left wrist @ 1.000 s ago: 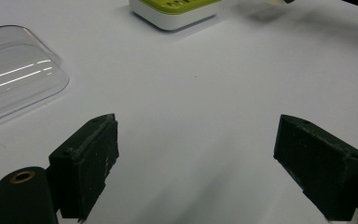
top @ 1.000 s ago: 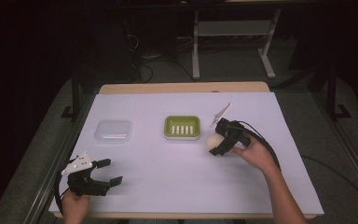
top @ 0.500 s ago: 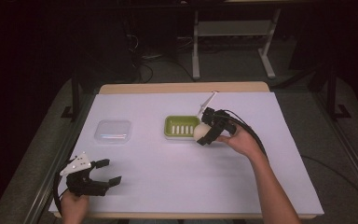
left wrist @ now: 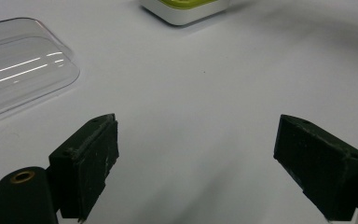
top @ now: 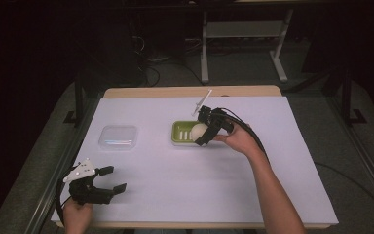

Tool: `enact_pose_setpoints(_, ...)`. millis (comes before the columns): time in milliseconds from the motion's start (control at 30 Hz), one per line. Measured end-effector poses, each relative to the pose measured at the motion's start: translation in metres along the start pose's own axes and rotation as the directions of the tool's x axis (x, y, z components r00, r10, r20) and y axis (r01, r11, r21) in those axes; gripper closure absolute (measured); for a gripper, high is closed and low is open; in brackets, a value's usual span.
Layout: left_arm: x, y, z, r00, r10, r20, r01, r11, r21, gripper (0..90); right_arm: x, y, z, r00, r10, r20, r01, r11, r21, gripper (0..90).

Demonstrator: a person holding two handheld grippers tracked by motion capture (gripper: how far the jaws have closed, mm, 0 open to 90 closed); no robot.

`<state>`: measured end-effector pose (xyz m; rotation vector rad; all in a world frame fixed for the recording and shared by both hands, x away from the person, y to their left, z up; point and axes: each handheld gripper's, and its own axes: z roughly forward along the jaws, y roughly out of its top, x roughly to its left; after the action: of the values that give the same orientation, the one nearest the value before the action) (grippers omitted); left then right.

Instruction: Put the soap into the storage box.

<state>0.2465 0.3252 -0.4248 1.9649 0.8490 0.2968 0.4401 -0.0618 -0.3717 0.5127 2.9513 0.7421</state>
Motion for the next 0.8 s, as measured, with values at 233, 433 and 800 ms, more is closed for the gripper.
enact_pose_setpoints(233,-0.001,0.000,-0.002,1.0000,0.008,0.000,-0.008,0.9999,-0.009,13.0,-0.005,0.013,0.007,1.0000,-0.007,-0.001,0.007,1.000,0.001,22.6)
enact_pose_setpoints(433,-0.001,0.000,-0.001,1.0000,-0.004,0.002,0.004,1.0000,-0.009,13.0,-0.011,0.017,0.017,1.0000,-0.001,0.007,0.001,1.000,0.001,22.6)
enact_pose_setpoints(800,-0.001,0.000,0.000,1.0000,-0.009,0.002,0.009,0.9999,-0.006,13.0,-0.020,0.020,0.032,0.9997,0.026,-0.001,-0.026,0.999,0.022,22.6)
